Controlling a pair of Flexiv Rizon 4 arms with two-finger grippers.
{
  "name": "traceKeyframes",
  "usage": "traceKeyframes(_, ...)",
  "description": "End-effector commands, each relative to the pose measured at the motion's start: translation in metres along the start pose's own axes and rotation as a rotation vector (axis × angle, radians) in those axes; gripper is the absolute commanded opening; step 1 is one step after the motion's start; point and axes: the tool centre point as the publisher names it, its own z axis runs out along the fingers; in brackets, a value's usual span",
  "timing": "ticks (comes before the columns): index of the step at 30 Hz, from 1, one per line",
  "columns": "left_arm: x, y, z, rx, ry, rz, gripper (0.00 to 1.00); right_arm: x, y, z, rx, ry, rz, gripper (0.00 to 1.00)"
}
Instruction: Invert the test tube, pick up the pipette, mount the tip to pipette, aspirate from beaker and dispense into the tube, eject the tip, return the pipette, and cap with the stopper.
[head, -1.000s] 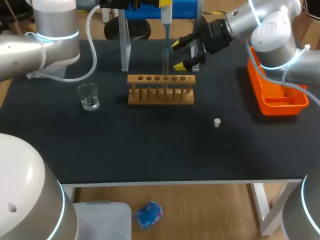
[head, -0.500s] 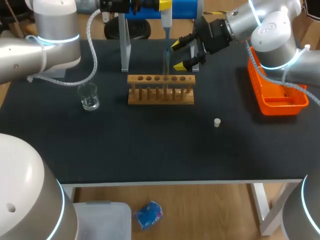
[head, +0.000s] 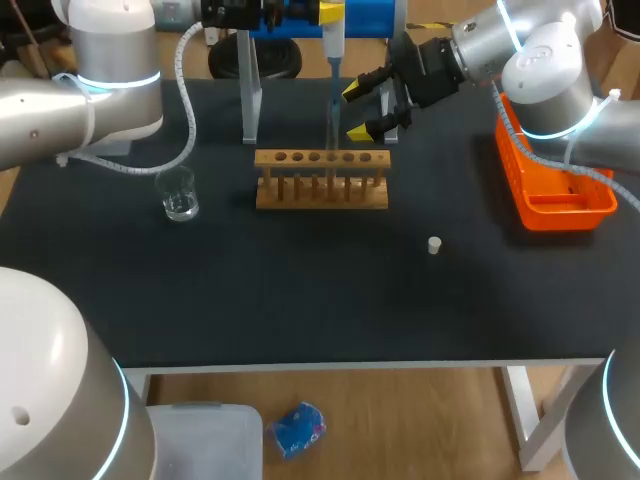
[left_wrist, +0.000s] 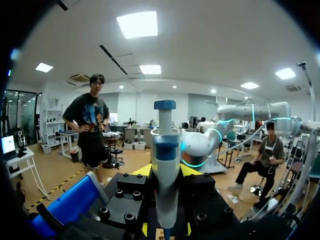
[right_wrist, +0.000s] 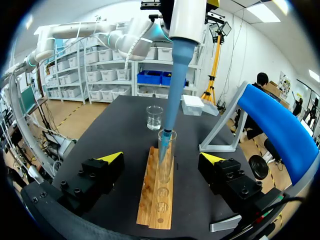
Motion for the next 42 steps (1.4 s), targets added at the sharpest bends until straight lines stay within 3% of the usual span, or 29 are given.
traceKeyframes(1, -0.0024, 0.0028, 0.0008, 0.005, 0.004, -0.001, 0.00, -0.0002, 0.0001, -0.0003, 0.001, 0.001, 0.000, 1.00)
traceKeyframes(42, -0.0049, 0.0093, -0.0003, -0.003, -0.005, -0.001, 0.00, -0.0002, 0.0001, -0.0003, 0.001, 0.001, 0.000, 1.00)
